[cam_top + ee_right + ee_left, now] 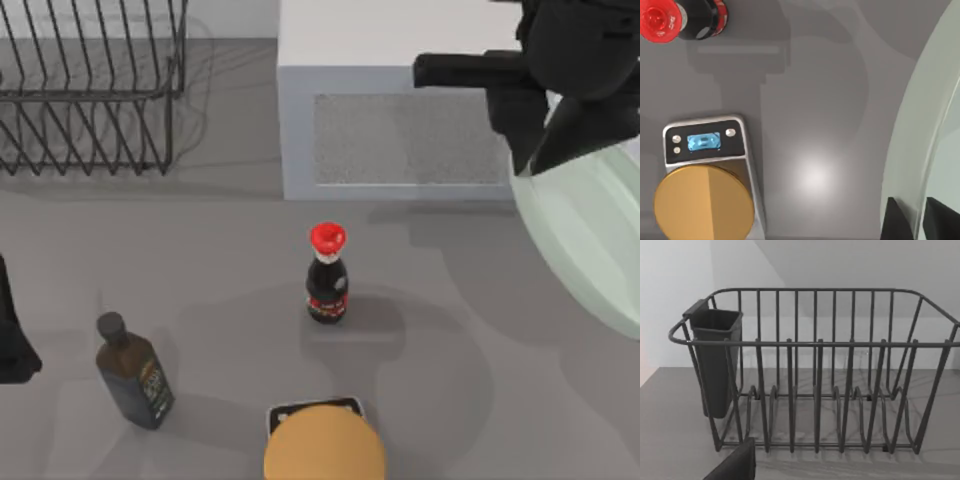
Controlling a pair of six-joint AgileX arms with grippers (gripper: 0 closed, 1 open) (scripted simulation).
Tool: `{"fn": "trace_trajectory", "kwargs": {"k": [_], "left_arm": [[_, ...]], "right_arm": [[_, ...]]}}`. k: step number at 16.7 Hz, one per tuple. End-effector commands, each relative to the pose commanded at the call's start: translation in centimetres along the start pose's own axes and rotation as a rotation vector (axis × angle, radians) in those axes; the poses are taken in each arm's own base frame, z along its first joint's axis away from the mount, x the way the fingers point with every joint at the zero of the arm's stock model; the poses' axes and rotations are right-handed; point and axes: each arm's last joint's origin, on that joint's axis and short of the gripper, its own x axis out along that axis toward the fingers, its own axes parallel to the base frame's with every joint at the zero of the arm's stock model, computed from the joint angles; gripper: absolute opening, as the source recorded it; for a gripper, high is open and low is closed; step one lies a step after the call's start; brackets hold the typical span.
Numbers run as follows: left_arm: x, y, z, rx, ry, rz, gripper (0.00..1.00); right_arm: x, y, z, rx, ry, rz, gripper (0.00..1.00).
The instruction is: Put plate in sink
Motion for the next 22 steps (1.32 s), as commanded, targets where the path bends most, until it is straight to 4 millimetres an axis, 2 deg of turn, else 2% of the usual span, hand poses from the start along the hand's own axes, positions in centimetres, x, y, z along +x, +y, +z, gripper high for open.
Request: {"fn": "trace_trajectory", "kwargs": {"k": [3,6,10,13,16,18,22], "left_arm": [[0.0,0.0,0.0,0.0,0.0,0.0,1.0],[0.0,0.0,0.0,0.0,0.0,0.0,1.0],[0.0,0.0,0.0,0.0,0.0,0.0,1.0],[0.0,0.0,0.0,0.0,0.0,0.0,1.0],[0.0,0.0,0.0,0.0,0.0,0.0,1.0],[0.0,0.0,0.0,0.0,0.0,0.0,1.0],[0.0,0.0,0.0,0.0,0.0,0.0,1.0]], "right_arm": [[0.1,-0.1,0.3,0.002,-0.001,-0.002,0.0],[-0.2,-2.1,2.4,0.038,-0.025,-0.01,0.0],[0.0,-6.7,7.3,0.09,-0.074,-0.029,0.0],[1.4,-11.2,11.3,0.112,-0.095,-0.05,0.0],[4.2,-15.8,15.0,0.107,-0.081,-0.069,0.0],[7.1,-18.5,17.1,0.086,-0.047,-0.073,0.0],[13.5,-21.8,19.7,0.026,0.046,-0.059,0.0]]}}
